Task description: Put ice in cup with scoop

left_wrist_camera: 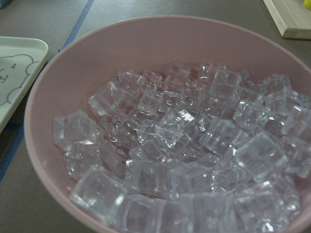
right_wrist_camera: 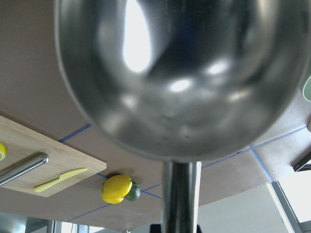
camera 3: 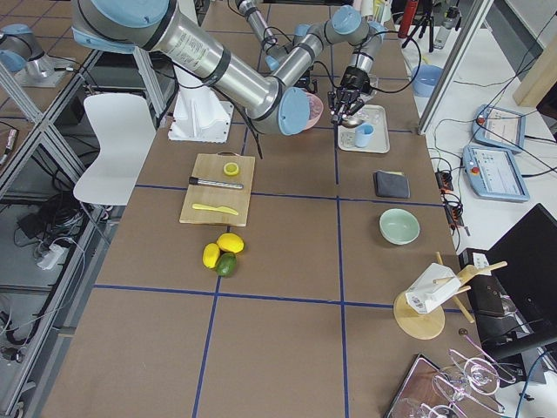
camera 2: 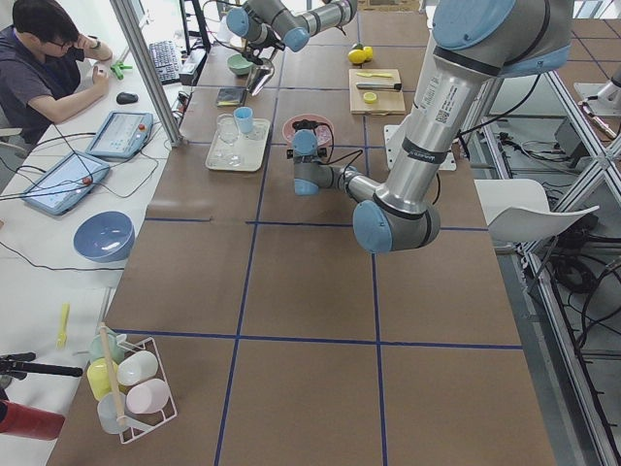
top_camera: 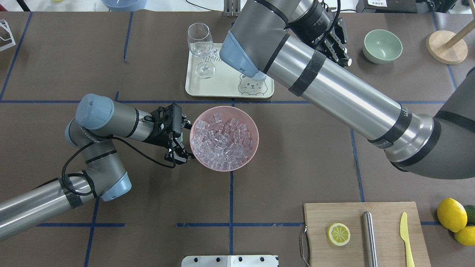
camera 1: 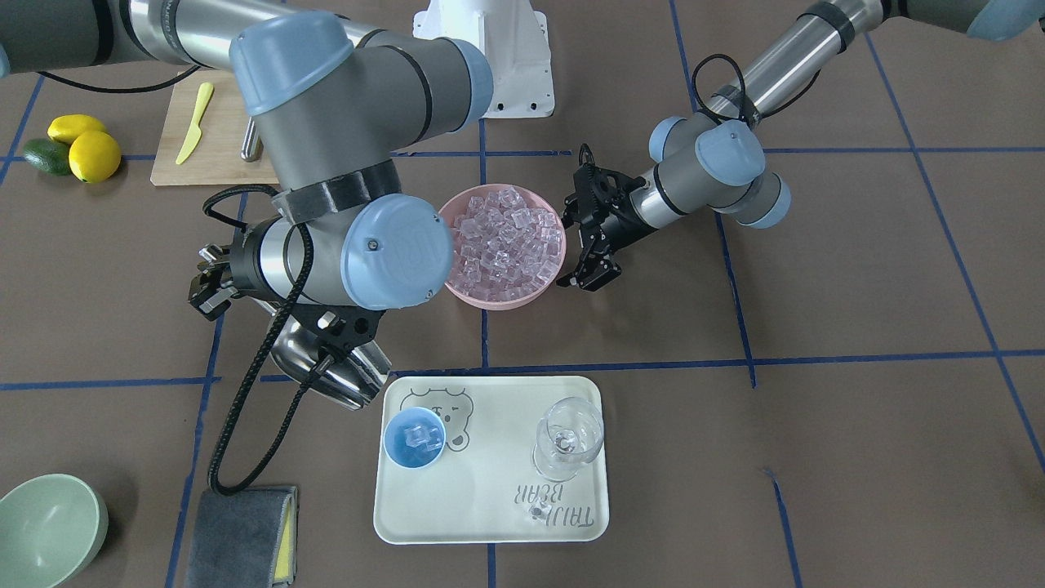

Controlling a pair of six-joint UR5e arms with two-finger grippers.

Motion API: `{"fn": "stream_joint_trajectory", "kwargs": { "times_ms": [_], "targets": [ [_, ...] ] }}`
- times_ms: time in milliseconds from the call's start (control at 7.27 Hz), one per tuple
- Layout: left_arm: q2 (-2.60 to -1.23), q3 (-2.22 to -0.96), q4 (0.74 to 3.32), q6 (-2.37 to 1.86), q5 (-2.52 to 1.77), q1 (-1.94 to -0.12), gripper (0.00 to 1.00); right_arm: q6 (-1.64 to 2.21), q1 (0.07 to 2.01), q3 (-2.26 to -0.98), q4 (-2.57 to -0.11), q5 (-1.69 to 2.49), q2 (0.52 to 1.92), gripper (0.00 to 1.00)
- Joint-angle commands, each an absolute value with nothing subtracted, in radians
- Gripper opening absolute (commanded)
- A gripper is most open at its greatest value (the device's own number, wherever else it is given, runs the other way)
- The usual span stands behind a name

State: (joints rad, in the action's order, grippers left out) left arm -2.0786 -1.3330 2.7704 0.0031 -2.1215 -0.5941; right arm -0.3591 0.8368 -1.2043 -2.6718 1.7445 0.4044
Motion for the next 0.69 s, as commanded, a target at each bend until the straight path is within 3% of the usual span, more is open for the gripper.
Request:
{"fn": "stream_joint_trajectory", "kwargs": {
  "times_ms": [0, 550],
  "targets": [
    [-2.079, -1.333, 2.770, 0.003, -2.121, -0.595, 1.00, -0.367, 0.842, -1.206, -2.674, 1.744, 0.403, 0.00],
    [-2.079, -1.333, 2.770, 0.003, -2.121, -0.595, 1.00, -0.373, 0.844, -1.206, -2.674, 1.744, 0.402, 0.00]
  ]
}}
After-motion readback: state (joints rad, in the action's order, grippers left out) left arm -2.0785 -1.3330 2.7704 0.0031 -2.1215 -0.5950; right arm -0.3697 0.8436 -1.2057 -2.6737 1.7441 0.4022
